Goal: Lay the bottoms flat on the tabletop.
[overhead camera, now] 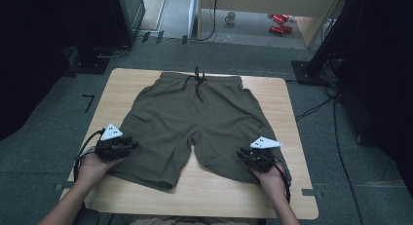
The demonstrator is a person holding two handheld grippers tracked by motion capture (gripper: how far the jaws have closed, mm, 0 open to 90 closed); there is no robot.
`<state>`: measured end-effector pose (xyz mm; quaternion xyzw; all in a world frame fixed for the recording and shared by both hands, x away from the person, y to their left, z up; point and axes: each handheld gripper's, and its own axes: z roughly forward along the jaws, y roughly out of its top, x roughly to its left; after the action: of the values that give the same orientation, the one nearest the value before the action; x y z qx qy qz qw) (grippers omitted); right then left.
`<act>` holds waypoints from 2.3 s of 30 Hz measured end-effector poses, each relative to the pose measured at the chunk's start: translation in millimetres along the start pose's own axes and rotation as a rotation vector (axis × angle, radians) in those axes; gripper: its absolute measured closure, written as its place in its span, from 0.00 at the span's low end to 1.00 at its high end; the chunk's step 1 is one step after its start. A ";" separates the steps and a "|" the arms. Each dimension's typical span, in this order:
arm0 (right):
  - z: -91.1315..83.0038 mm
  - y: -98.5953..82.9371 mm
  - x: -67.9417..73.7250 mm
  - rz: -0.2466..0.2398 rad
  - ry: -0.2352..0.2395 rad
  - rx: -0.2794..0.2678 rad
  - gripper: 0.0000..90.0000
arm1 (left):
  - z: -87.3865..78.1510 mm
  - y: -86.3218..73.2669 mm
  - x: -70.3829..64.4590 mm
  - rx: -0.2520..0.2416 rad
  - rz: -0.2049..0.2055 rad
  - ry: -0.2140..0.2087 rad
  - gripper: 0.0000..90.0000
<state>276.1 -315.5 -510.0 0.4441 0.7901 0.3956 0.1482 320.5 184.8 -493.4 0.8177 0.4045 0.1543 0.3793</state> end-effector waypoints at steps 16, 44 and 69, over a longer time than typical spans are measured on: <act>2.2 -10.7 14.7 -0.032 0.040 0.032 0.75 | -8.0 -26.0 -5.6 0.066 -0.004 -0.051 0.61; -8.9 -18.7 70.2 -0.126 0.199 0.071 1.00 | -9.6 -28.5 -11.1 0.062 -0.006 -0.103 0.68; -23.4 -9.3 101.1 -0.185 0.254 -0.002 0.74 | -14.2 -24.4 -11.6 0.041 -0.012 -0.081 0.66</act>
<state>200.1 -247.0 -490.1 0.3155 0.8398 0.4340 0.0832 292.0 192.2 -501.5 0.8284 0.3968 0.1107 0.3795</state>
